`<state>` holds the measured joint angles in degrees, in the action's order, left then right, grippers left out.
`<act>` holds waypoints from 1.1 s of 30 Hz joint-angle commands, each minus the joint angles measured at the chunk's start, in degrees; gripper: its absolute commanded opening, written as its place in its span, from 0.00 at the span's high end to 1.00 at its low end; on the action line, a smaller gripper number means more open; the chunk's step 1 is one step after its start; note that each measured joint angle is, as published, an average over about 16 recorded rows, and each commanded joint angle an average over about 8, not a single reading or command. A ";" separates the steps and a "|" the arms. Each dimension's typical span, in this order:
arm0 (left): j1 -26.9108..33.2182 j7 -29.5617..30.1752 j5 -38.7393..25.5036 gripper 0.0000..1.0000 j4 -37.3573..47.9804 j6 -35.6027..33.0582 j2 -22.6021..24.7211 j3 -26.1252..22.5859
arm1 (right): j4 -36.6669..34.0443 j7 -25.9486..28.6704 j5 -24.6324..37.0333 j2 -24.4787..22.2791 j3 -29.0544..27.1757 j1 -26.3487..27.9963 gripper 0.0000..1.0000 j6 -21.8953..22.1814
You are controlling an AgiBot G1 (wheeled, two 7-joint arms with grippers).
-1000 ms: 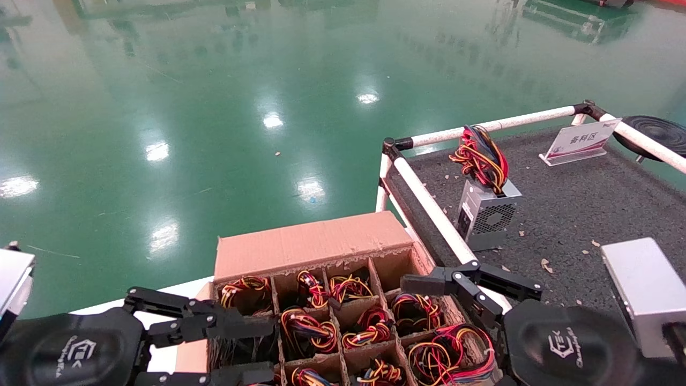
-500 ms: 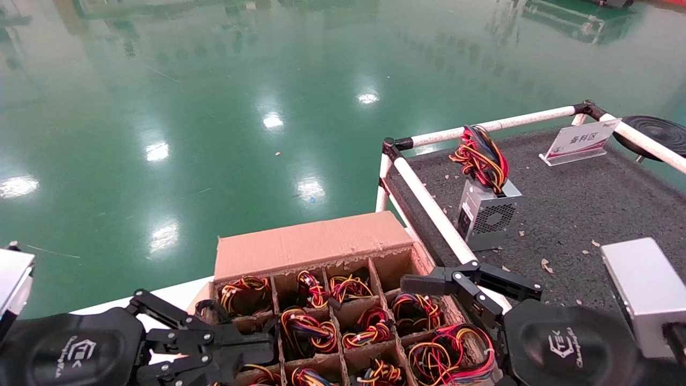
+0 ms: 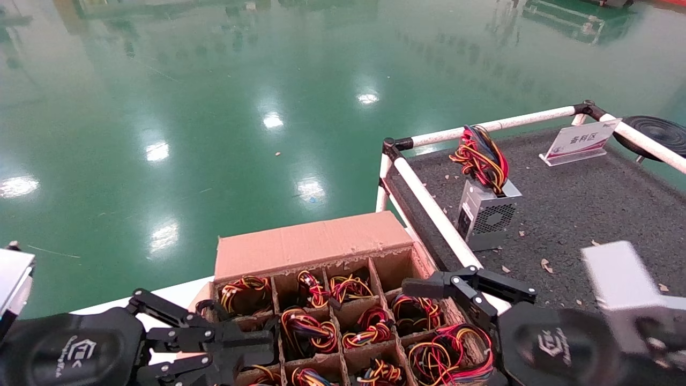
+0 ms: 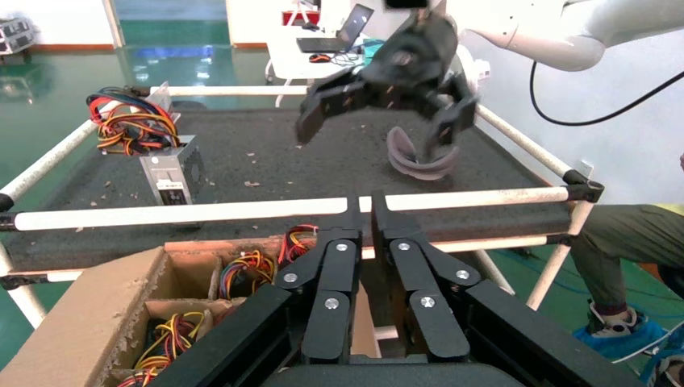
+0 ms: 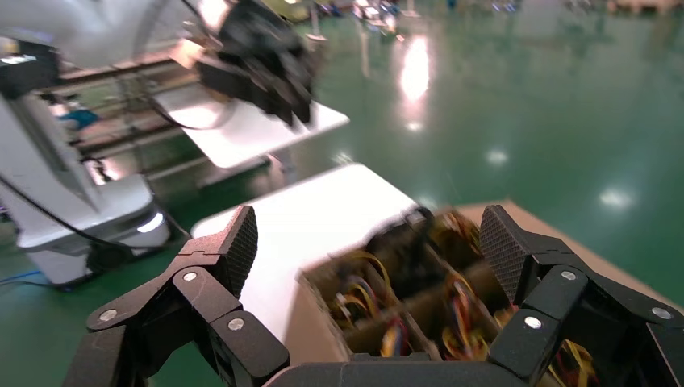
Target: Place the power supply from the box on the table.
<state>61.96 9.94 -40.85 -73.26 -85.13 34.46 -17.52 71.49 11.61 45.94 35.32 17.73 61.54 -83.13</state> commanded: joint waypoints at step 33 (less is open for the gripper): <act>0.03 -0.05 0.05 0.00 0.02 0.02 -0.03 -0.09 | -39.99 -14.59 28.55 16.39 13.33 21.46 0.04 0.77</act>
<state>61.99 9.89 -40.80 -73.24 -85.11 34.44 -17.60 31.95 -2.66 74.17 51.58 30.84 82.91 -82.13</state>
